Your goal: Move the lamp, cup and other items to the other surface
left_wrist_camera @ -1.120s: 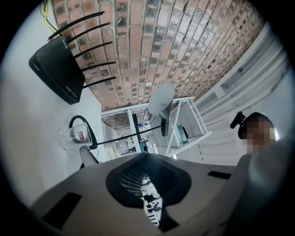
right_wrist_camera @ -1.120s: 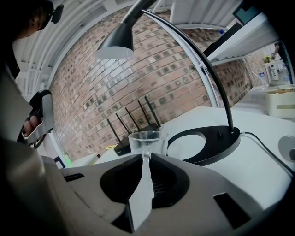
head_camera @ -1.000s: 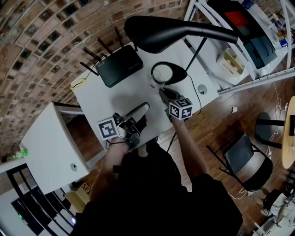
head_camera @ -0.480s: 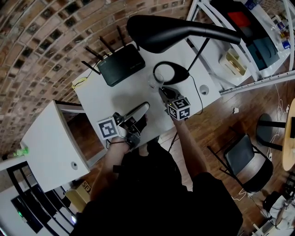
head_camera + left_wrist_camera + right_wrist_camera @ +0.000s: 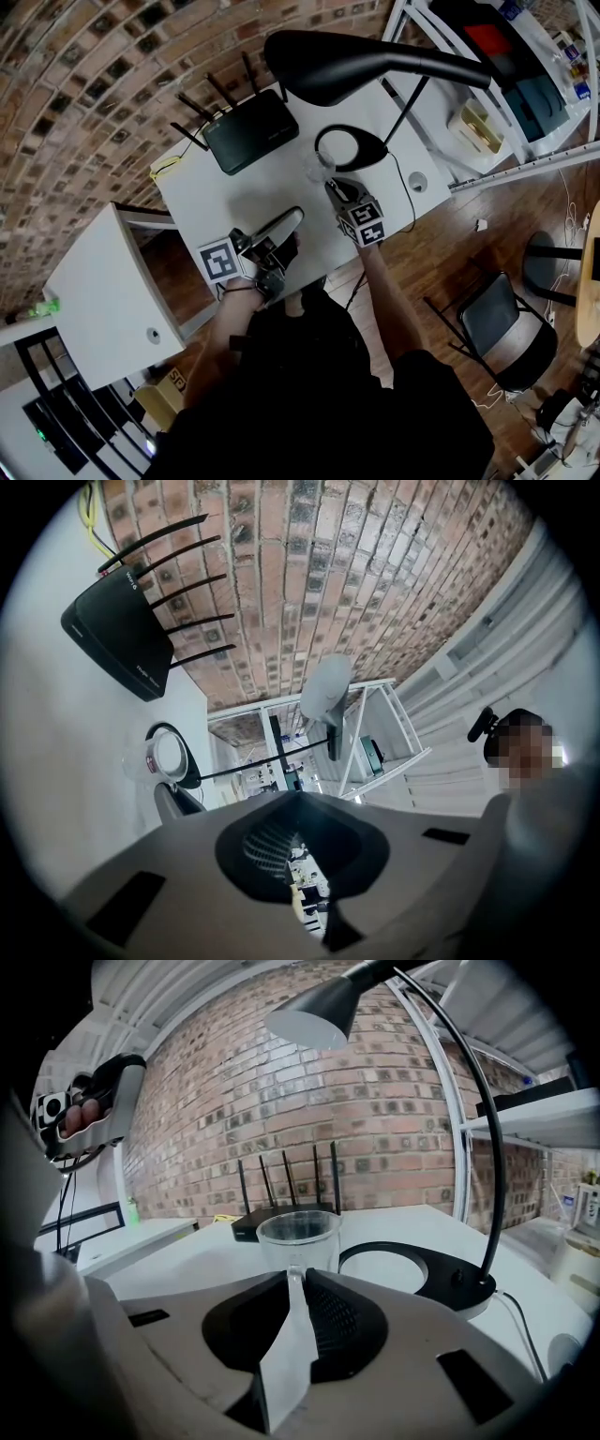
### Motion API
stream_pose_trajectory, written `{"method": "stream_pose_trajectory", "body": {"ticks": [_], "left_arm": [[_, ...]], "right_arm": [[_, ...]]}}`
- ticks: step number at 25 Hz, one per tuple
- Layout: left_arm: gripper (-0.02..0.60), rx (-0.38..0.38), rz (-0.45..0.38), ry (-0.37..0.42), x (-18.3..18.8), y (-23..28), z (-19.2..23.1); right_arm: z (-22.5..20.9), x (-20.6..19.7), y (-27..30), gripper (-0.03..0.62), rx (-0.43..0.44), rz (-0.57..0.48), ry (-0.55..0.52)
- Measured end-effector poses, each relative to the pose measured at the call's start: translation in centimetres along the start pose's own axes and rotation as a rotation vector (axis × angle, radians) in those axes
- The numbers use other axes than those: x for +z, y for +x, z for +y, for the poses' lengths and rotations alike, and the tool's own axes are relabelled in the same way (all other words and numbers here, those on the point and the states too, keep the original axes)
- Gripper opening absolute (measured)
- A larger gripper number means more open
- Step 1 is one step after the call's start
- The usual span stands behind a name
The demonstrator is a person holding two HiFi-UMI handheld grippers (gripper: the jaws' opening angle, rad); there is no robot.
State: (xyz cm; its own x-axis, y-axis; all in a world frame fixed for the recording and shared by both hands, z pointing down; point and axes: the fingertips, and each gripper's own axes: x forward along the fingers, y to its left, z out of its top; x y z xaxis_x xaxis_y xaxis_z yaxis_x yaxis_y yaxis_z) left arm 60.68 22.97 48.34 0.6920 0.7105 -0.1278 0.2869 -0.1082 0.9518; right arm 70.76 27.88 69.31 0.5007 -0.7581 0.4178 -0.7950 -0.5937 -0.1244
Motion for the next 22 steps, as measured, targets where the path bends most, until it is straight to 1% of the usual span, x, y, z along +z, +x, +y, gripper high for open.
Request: {"method": "stream_pose_trajectory", "body": {"ticks": [5,7,11,14,16,19,22], "left_arm": [[0.003,-0.008,0.003,0.0,-0.1,-0.7,-0.6],[0.003,-0.013,0.005,0.001,-0.1,-1.1,-0.9],[0.003,-0.025,0.01,0.011,-0.2,-2.2,-1.6],[0.003,-0.045,0.012,0.026,0.0,-2.7,-2.3],[0.003,-0.064,0.011,0.022,0.0,-3.0,-2.8],[0.003,-0.086,0.023,0.02,-0.4,-3.6,-3.8],[0.003,-0.108,0.038,0.014,-0.8,-4.6,-4.8]], "right_arm": [[0.0,-0.3,-0.2,0.087,-0.025,0.022,0.02],[0.0,-0.2,-0.5,0.125,-0.043,0.027,0.024],[0.3,0.0,-1.8,0.127,-0.075,0.019,0.048],[0.3,0.6,-3.0,0.127,-0.105,-0.004,0.087],[0.3,1.3,-4.1,0.127,-0.127,-0.028,0.121],[1.1,2.7,-6.0,0.105,-0.152,-0.084,0.17],[2.4,4.7,-7.9,0.056,-0.165,-0.156,0.219]]}}
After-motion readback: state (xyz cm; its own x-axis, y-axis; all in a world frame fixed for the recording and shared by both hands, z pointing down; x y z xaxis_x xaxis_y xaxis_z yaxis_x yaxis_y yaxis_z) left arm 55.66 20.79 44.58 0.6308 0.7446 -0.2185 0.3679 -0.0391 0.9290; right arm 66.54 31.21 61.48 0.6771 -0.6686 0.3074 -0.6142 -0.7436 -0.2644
